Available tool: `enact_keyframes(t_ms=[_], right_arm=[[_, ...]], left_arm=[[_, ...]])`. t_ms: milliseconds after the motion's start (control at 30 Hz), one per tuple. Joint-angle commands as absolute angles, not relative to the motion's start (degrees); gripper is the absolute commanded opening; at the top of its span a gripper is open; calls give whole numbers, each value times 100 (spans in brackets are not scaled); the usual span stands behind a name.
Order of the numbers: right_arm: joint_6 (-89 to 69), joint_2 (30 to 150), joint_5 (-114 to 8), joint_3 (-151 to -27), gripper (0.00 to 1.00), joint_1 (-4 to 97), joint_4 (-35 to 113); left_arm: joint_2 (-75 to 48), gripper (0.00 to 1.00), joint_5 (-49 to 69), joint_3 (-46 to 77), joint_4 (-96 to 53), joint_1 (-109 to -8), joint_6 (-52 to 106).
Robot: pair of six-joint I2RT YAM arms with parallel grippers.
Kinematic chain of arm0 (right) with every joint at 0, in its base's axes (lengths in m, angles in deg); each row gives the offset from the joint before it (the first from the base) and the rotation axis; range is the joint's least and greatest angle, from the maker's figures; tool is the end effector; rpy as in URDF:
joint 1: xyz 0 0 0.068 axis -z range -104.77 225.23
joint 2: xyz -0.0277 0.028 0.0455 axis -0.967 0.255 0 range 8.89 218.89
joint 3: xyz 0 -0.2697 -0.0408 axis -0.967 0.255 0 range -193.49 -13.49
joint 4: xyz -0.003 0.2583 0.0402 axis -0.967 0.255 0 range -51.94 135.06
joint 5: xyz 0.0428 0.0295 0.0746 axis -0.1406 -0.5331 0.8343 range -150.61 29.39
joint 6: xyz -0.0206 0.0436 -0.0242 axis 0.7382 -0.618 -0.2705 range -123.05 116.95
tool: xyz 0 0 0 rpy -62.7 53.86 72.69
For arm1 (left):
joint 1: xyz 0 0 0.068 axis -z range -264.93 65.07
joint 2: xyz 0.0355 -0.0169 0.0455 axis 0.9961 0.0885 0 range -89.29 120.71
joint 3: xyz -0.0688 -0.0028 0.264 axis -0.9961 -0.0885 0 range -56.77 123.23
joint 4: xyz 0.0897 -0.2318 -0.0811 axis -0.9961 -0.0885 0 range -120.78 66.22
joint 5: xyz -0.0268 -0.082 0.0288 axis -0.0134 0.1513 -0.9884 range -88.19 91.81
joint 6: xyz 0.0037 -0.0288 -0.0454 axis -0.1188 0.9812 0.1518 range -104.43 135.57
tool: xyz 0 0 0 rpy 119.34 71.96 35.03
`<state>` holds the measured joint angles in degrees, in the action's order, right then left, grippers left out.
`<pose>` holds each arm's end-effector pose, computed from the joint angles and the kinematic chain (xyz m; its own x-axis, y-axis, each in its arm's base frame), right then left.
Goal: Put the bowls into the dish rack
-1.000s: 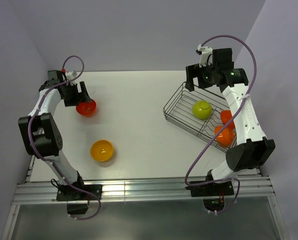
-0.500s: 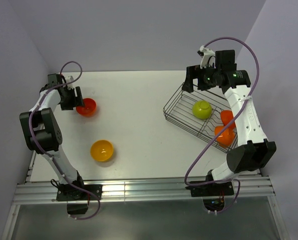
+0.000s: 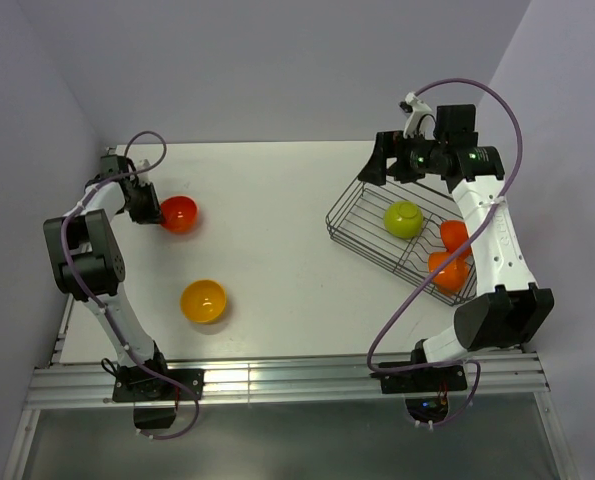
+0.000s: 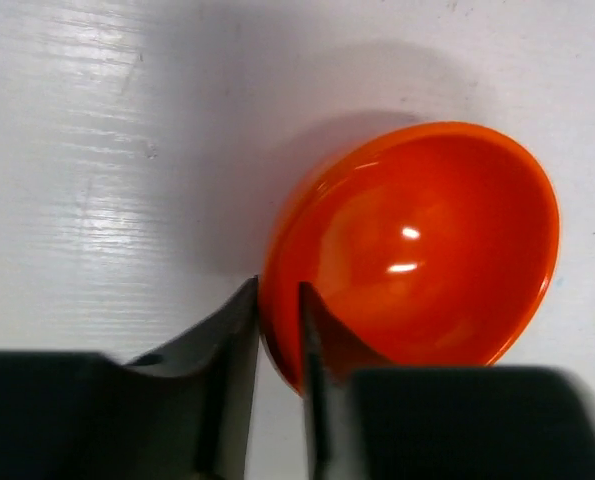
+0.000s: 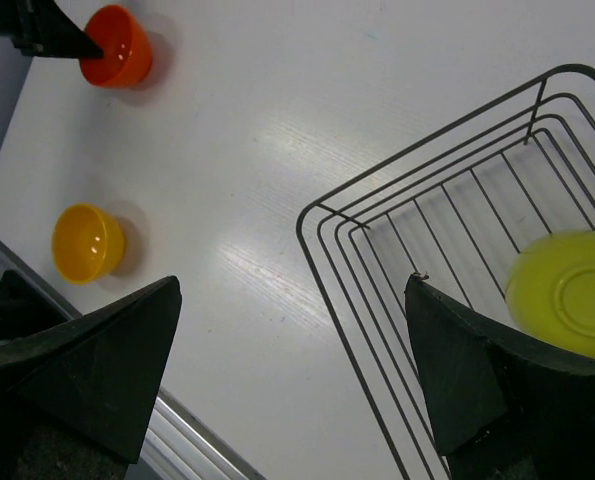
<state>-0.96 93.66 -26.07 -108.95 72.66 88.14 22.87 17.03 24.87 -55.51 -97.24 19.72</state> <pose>0.3042 0.0339 0.4152 -0.6163 -0.0577 -0.7854 -0.4975 0.8016 0.3315 0.4041 0.0786 0.1894 -0.8561 -0.2584 -0.4477 -0.1487 0.9526 -0.2654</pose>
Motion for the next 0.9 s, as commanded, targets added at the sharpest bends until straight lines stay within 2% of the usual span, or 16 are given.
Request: enact_keyframes(t_ms=[0,67,100,133,300,500,733,867], right_arm=[[-618,9090,-2168,-10728,100,7400,8254],[-761,8958,-2063,-10534,100,7444,7965],[-849,8931,-2054,-10508,100,7453,7911],[-885,8888,-2045,-10481,100,7470,7867],[-1218,8826,-1817,-10393,100,7479,7559],[-1797,8817,-1325,-10165,100,7479,7094],[-2554,8782,-789,-9910,100,7479,6444],[-2958,8694,-726,-9735,100,7391,6144]], left_arm=[[2084,18,2289,2330,-5218,-9741,2076],[1944,10,2709,2303,-5165,-9749,2172],[1891,2,2851,2303,-5104,-9741,2225],[1847,0,3044,2312,-5077,-9741,2269],[1407,0,4098,2268,-4734,-9741,2796],[626,0,5092,1820,-3505,-9679,3999],[-340,0,5174,1241,-2134,-9354,5431],[-632,0,5059,1152,-1860,-8855,5723]])
